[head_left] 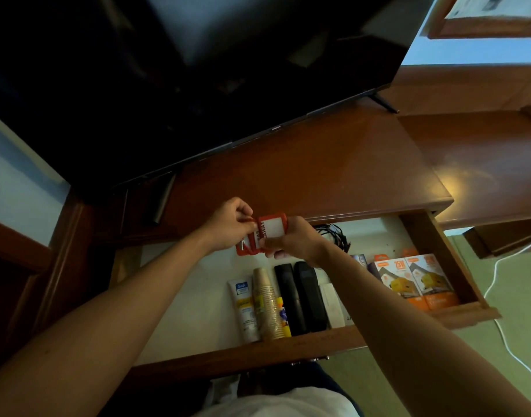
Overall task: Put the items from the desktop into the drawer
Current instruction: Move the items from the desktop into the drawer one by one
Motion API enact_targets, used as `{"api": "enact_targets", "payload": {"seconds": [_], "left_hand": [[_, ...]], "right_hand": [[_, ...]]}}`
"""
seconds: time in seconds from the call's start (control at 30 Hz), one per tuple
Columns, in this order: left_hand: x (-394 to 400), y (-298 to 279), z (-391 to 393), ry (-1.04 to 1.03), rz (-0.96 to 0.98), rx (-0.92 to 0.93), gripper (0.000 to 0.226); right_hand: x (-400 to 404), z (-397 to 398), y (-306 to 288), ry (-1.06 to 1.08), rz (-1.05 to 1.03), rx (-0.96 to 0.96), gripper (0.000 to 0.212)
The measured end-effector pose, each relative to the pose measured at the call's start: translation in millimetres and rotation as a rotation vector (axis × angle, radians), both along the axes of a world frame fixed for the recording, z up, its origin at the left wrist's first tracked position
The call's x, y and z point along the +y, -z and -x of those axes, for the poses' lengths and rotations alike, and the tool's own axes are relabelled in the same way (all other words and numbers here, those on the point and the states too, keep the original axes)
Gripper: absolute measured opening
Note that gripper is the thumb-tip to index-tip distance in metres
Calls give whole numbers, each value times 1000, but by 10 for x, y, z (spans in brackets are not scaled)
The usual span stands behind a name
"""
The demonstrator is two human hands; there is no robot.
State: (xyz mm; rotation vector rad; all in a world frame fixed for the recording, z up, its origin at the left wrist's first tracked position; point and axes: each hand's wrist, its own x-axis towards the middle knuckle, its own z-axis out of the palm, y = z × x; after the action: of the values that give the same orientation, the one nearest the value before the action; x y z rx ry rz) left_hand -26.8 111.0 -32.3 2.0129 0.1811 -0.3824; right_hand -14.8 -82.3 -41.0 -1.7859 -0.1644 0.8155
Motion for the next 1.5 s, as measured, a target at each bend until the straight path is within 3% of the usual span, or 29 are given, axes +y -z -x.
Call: {"api": "enact_targets", "payload": {"seconds": [0.2, 0.33, 0.47, 0.63, 0.8, 0.93, 1.07, 1.17, 1.4, 1.5], "left_hand": [[-40, 142, -6, -36, -71, -152, 14], [51, 286, -52, 0, -445, -381, 32], [151, 485, -159, 137, -765, -275, 61], [264, 708, -255, 191, -951, -171, 69], [337, 857, -263, 181, -1013, -173, 71], [341, 876, -273, 162, -1027, -219, 72], [350, 889, -272, 148, -1020, -259, 72], [355, 909, -273, 139, -1020, -278, 73], [356, 910, -274, 133, -1036, -298, 72], [354, 909, -273, 134, -1034, -296, 72]], "right_hand": [[-25, 12, 123, 130, -27, 75, 29], [-93, 25, 230, 153, -19, 149, 28], [-165, 46, 421, 183, 12, 249, 31], [-173, 27, 605, 270, 64, 313, 31], [-138, -100, 772, 348, 129, 304, 29], [-105, -271, 932, 358, 274, 172, 23], [-49, -421, 1041, 222, 425, 39, 59], [-15, -480, 1077, 174, 442, 75, 76], [-3, -544, 1206, 102, 510, 71, 81], [5, -560, 1244, 99, 510, 91, 68]]}}
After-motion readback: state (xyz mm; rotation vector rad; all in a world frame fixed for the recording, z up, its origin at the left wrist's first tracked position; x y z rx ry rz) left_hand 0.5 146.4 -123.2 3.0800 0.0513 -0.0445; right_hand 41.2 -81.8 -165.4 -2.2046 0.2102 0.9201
